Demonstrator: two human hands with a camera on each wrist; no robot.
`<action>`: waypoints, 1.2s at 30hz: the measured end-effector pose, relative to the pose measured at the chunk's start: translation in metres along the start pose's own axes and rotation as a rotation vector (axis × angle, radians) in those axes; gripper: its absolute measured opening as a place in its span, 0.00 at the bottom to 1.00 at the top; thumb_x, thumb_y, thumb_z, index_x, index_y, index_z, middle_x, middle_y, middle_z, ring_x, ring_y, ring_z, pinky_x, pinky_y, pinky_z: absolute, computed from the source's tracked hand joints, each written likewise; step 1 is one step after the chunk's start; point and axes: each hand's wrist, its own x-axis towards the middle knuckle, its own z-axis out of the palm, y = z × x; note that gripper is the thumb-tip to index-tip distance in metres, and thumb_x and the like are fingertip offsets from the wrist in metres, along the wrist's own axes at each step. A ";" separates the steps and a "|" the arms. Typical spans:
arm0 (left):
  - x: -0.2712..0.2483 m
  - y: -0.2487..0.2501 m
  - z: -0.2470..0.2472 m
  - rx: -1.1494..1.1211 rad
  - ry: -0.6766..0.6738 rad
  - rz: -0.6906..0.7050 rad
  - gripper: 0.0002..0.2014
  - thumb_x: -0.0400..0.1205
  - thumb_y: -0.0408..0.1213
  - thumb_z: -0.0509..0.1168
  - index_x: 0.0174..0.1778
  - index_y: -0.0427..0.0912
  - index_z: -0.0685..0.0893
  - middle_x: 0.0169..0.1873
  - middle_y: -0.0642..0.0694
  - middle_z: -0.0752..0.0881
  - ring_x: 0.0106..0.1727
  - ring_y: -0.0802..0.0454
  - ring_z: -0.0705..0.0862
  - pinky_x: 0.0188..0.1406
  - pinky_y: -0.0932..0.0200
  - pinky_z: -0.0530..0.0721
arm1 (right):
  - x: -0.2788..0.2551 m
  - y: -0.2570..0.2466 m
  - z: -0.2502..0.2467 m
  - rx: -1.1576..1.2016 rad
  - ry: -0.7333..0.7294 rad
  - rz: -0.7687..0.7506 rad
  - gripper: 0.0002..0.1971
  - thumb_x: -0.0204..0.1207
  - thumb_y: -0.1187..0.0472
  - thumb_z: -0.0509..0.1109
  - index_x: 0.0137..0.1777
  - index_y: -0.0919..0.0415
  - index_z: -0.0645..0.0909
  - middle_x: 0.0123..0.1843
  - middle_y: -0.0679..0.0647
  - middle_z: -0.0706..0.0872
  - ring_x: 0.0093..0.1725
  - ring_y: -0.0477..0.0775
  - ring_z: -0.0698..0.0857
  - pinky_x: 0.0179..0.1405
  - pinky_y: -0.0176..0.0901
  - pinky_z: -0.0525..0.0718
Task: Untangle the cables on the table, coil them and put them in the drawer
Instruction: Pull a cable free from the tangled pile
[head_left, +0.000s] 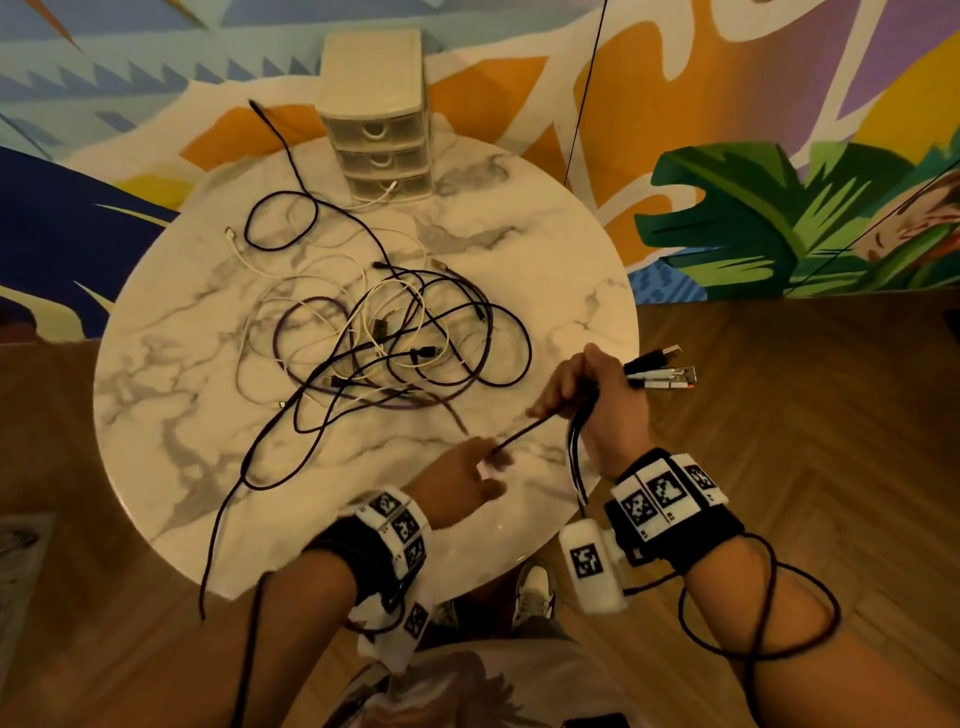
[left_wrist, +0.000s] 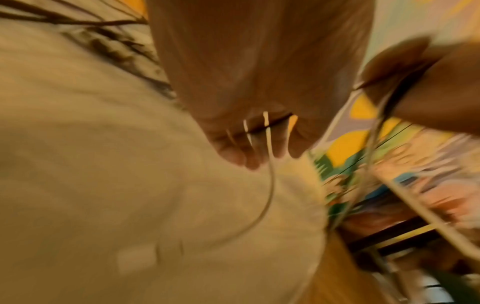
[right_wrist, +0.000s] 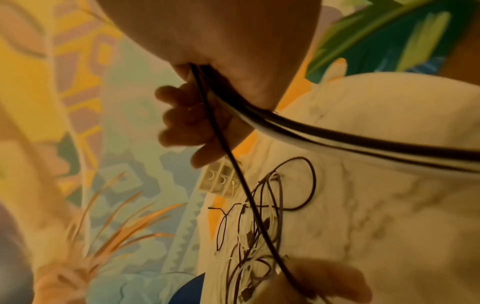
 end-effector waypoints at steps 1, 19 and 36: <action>-0.002 -0.016 0.007 0.034 0.070 -0.016 0.10 0.81 0.34 0.66 0.57 0.39 0.81 0.52 0.44 0.82 0.46 0.44 0.81 0.48 0.59 0.77 | -0.001 0.000 0.000 0.062 -0.010 0.041 0.24 0.85 0.58 0.50 0.26 0.63 0.66 0.20 0.58 0.68 0.19 0.56 0.71 0.28 0.46 0.81; 0.020 -0.004 -0.058 0.516 0.537 0.269 0.14 0.81 0.41 0.58 0.48 0.37 0.86 0.46 0.40 0.82 0.35 0.36 0.84 0.28 0.48 0.83 | -0.004 -0.025 -0.004 -0.004 -0.060 -0.113 0.25 0.85 0.52 0.54 0.25 0.56 0.56 0.17 0.47 0.57 0.19 0.45 0.53 0.16 0.32 0.56; 0.018 0.021 -0.069 0.758 0.568 0.149 0.16 0.82 0.37 0.59 0.66 0.45 0.77 0.59 0.44 0.77 0.41 0.42 0.86 0.29 0.55 0.75 | -0.015 0.002 0.025 -0.871 -0.307 0.043 0.29 0.85 0.46 0.54 0.33 0.62 0.86 0.22 0.50 0.81 0.24 0.42 0.74 0.31 0.35 0.72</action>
